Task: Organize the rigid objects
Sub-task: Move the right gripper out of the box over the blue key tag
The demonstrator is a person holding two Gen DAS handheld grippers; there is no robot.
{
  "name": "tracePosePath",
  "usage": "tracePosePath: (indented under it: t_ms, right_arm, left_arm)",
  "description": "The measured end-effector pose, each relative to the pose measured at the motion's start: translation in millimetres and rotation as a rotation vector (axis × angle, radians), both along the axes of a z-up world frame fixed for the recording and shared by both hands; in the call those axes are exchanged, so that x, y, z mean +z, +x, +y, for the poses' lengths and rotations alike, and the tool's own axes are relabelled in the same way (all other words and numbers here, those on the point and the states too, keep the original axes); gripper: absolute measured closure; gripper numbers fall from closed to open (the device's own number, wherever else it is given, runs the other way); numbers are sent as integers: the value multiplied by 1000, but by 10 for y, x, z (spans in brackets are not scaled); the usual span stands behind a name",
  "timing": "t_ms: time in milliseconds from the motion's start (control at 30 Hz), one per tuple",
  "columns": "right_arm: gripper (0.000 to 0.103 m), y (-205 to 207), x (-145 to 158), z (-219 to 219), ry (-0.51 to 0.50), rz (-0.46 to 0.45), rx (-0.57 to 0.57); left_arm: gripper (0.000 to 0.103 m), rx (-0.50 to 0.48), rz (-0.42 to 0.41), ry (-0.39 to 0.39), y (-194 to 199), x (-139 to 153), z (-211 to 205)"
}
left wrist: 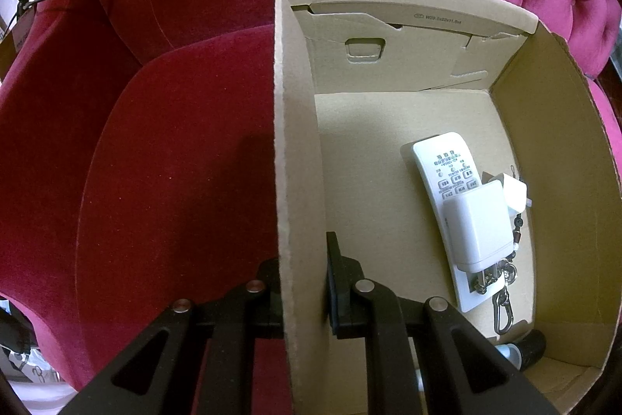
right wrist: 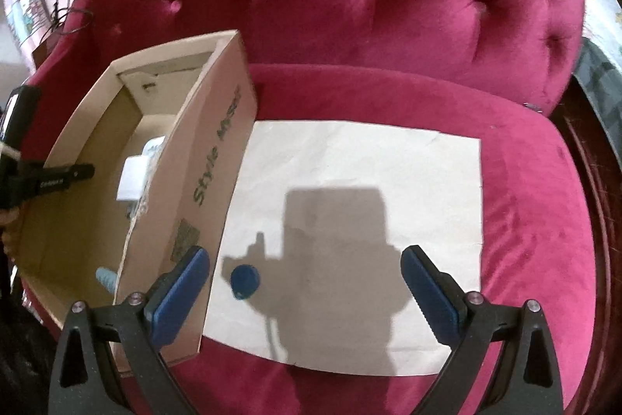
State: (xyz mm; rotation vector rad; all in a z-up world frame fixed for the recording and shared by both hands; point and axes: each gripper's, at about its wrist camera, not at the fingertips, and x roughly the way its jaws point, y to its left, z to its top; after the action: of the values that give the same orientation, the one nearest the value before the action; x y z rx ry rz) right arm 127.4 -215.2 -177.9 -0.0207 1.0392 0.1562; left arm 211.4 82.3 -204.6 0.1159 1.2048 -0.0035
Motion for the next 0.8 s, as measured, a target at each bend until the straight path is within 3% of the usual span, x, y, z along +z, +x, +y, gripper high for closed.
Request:
tracePosePath:
  t_ms: [367, 800]
  right_arm:
    - [3, 4, -332, 280, -86, 77, 265]
    - [9, 129, -701, 392, -130, 166, 475]
  left_arm:
    - [88, -1, -1, 4, 2, 0, -5]
    - [88, -5, -2, 26, 0, 12, -45]
